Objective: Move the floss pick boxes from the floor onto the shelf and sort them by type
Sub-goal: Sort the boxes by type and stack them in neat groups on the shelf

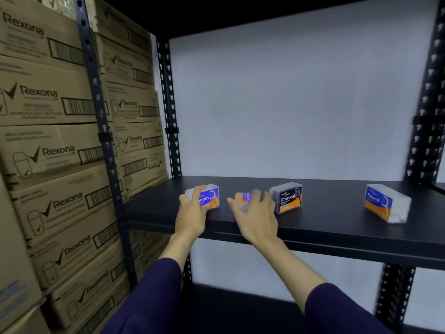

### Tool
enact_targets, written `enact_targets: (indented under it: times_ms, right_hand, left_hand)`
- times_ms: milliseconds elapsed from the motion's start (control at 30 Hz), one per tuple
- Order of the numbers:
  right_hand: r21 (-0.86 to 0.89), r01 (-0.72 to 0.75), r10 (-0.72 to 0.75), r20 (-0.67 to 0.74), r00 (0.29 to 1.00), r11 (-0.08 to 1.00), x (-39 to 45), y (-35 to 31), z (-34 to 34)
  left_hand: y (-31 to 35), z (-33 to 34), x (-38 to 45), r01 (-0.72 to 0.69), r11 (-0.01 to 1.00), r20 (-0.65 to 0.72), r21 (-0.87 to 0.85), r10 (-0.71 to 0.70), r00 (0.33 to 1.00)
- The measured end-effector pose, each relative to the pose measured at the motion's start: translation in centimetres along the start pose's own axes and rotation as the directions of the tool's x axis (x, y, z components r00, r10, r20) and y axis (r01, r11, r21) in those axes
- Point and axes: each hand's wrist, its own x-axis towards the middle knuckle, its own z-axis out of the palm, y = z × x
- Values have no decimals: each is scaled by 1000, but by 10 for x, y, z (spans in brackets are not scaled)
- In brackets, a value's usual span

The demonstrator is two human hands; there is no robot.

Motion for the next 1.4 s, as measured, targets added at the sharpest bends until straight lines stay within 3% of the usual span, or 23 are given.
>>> enact_targets:
  times_ms: [133, 200, 267, 400, 533, 633, 767, 867, 1100, 1267, 1400]
  right_hand:
    - [-98, -101, 97, -42, 994, 990, 10, -18, 21]
    - [8, -92, 92, -11, 996, 996, 22, -20, 27]
    - [126, -6, 2, 35, 999, 992, 34, -18, 28]
    - [14, 255, -256, 27, 966, 967, 50, -12, 34]
    - [91, 390, -397, 78, 914, 916, 50, -16, 39]
    - [215, 348, -375, 102, 921, 912, 44, -17, 34]
    - [146, 224, -236, 64, 970, 963, 43, -14, 32]
    - [206, 118, -150, 144, 978, 971, 52, -11, 38]
    - [351, 64, -179, 306, 935, 934, 70, -17, 36]
    - [283, 21, -139, 404, 904, 959, 66, -22, 33]
    - [-129, 152, -85, 420, 903, 980, 53, -10, 32]
  left_hand:
    - [-1, 4, 1, 12, 996, 3, 85, -13, 1000]
    - [-3, 3, 3, 12, 992, 19, 122, -15, 1000]
    - [-3, 3, 4, 14, 989, 30, 145, -18, 999]
    - [-4, 3, 6, 20, 988, 40, 152, -26, 999]
    - [-4, 2, 6, 20, 993, 35, 119, -25, 999]
    - [-4, 3, 6, 35, 993, 35, 109, -39, 999]
    - [-2, 3, 6, 45, 992, 45, 121, -51, 998]
    - [-2, 2, 5, 46, 992, 54, 117, -52, 997]
    - [-3, 3, 6, 41, 992, 42, 121, -47, 998]
    - [-5, 3, 11, 38, 989, 58, 141, -47, 997]
    - [-7, 1, 26, 73, 974, 112, 216, -99, 989]
